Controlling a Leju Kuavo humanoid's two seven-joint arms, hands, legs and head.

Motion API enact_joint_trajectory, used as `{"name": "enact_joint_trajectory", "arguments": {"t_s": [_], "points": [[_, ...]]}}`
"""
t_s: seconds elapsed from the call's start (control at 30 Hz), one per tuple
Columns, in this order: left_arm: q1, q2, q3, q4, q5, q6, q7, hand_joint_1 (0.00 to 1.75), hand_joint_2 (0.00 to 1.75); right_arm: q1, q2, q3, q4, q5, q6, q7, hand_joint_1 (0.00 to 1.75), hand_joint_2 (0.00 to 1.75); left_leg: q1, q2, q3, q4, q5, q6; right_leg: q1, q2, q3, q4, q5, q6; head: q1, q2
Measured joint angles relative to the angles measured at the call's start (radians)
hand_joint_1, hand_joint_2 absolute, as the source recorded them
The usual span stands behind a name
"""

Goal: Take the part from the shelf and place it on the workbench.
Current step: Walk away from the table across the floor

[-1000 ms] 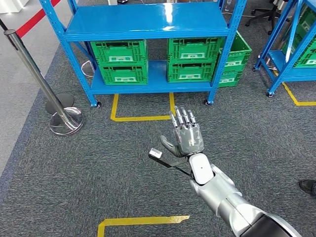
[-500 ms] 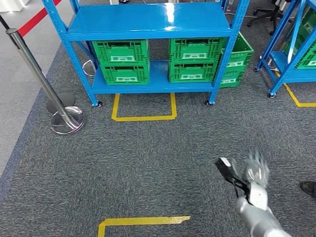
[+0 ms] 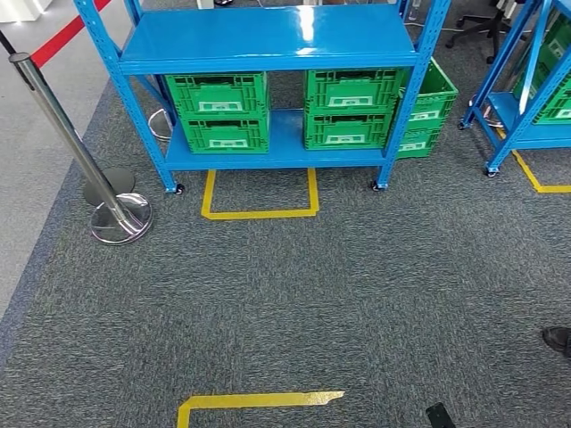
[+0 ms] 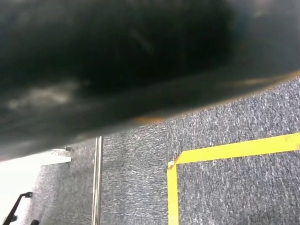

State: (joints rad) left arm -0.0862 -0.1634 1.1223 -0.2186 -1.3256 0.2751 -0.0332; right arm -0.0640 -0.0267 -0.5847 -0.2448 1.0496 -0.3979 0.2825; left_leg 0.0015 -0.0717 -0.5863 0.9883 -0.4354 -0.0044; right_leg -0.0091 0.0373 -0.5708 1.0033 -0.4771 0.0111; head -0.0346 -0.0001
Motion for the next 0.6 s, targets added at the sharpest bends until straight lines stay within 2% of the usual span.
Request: {"name": "enact_joint_trajectory", "arguments": {"t_s": [0.23, 0.37, 0.43, 0.5, 0.6], "points": [[0.000, 0.004, 0.000, 0.000, 0.014, 0.016, 0.000, 0.00, 0.00, 0.001, 0.018, -0.014, 0.013, 0.019, 0.017, 0.005, 0.00, 0.00, -0.002, 0.000, 0.000, 0.001, 0.000, 0.000, -0.002, 0.000, 0.001, -0.001, 0.001, 0.001, 0.000, 0.000], [-0.001, 0.011, 0.000, 0.000, 0.013, 0.022, 0.001, 0.00, 0.00, 0.002, 0.030, -0.017, 0.017, 0.025, 0.020, 0.008, 0.00, 0.00, -0.006, 0.000, 0.000, 0.011, -0.007, 0.018, -0.008, 0.000, 0.005, -0.005, 0.001, 0.013, -0.001, 0.000], [-0.001, 0.013, 0.000, 0.000, 0.013, 0.025, 0.001, 0.00, 0.00, 0.002, 0.033, -0.018, 0.017, 0.026, 0.020, 0.010, 0.00, 0.00, -0.004, 0.001, 0.010, -0.007, 0.001, 0.027, -0.007, -0.001, 0.010, -0.010, 0.001, 0.018, -0.001, 0.000], [-0.002, 0.012, 0.000, 0.000, 0.012, 0.027, 0.001, 0.00, 0.00, 0.002, 0.035, -0.019, 0.018, 0.026, 0.021, 0.011, 0.00, 0.00, 0.002, 0.005, 0.027, -0.037, 0.013, 0.033, -0.003, -0.010, -0.005, 0.026, -0.027, 0.022, 0.003, 0.000], [-0.002, 0.012, 0.000, 0.000, 0.012, 0.029, 0.001, 0.00, 0.00, 0.002, 0.036, -0.020, 0.019, 0.026, 0.021, 0.011, 0.00, 0.00, 0.004, 0.012, 0.036, -0.050, 0.015, 0.034, -0.005, -0.024, -0.088, 0.201, -0.118, 0.030, 0.011, 0.000]]}}
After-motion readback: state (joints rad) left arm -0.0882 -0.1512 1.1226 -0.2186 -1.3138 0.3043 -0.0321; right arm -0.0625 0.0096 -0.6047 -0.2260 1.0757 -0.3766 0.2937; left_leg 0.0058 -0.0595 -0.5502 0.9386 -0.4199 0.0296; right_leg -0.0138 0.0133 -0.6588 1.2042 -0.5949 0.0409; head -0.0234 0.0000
